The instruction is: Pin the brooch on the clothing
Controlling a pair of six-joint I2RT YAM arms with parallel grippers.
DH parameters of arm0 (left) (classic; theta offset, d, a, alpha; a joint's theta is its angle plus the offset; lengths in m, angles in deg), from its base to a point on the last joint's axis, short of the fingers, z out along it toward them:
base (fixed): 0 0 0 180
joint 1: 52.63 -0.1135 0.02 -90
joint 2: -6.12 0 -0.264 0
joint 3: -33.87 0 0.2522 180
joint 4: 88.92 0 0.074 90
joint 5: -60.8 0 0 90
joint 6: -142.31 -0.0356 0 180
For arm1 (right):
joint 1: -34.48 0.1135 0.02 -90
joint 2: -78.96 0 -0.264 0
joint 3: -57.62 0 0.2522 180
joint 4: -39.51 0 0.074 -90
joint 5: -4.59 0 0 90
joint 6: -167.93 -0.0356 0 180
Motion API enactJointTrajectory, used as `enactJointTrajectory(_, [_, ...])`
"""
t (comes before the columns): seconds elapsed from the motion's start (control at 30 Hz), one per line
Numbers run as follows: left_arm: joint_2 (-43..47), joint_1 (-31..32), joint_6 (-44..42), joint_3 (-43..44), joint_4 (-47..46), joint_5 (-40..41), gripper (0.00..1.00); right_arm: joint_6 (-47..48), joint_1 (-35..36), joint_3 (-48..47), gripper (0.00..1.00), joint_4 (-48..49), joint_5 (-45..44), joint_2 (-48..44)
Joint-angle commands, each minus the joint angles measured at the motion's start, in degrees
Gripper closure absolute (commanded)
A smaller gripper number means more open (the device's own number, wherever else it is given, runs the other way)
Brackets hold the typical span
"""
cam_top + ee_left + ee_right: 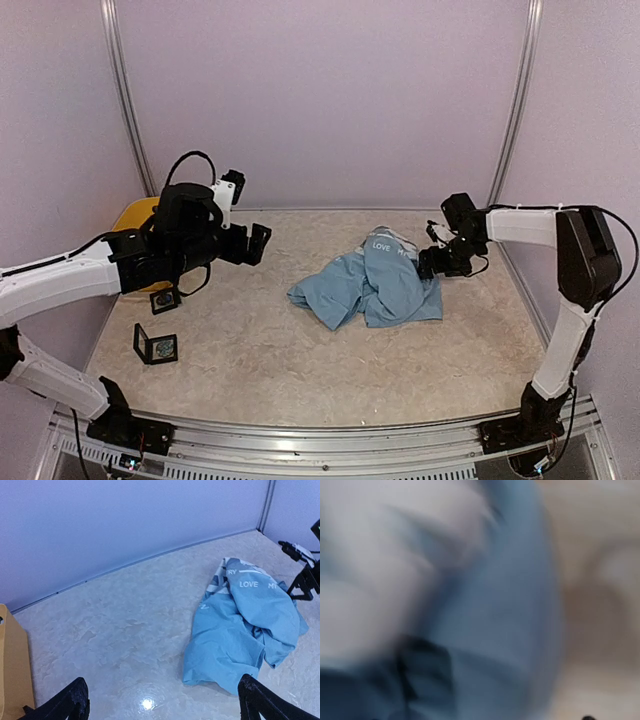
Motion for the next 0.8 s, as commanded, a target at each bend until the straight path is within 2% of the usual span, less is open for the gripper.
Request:
enactJointTrajectory(0.0, [-6.99, 5.75, -4.02, 4.25, 5.34, -6.44, 0.01, -4.39, -2.01, 2.4, 0.18, 1.92, -14.88, -9.86])
enactJointTrajectory(0.1, [-12.59, 10.59, -9.18, 4.86, 4.43, -10.67, 0.04, -3.86, -1.72, 6.7, 0.25, 1.75, -11.89, -12.76])
enactJointTrajectory(0.23, [-21.44, 14.41, -14.99, 9.11, 3.15, -14.65, 0.11, -5.48, 0.5, 13.21, 0.5, 0.72, -6.1, -14.92])
enactJointTrajectory(0.33, [-30.33, 14.6, -18.18, 14.92, 4.34, -13.96, 0.18, -6.85, 4.31, 17.37, 0.55, 2.94, -2.71, -17.77])
enactJointTrajectory(0.4, [-36.05, 13.68, -18.78, 18.86, 6.55, -11.32, 0.18, -6.57, 8.56, 17.62, 0.53, 5.05, -0.93, -19.19])
enactJointTrajectory(0.5, [-42.38, 11.85, -18.32, 22.15, 8.37, -11.95, 0.17, -6.55, 15.05, 15.47, 0.44, 6.16, -0.96, -17.77])
enactJointTrajectory(0.57, [-44.46, 11.47, -18.64, 21.86, 6.46, -13.14, 0.15, -8.4, 15.72, 14.78, 0.33, 6.67, -2.37, -15.13])
enactJointTrajectory(0.7, [-48.18, 11.76, -18.57, 22.72, 4.83, -13.46, 0.1, -10.82, 15.84, 12.38, 0.22, 4.9, -8.92, -9.22])
enactJointTrajectory(0.77, [-50.3, 11.83, -17.78, 23.57, 5.14, -11.62, 0.1, -9.82, 16.25, 11.57, 0.19, 4.99, -9.13, -7.53])
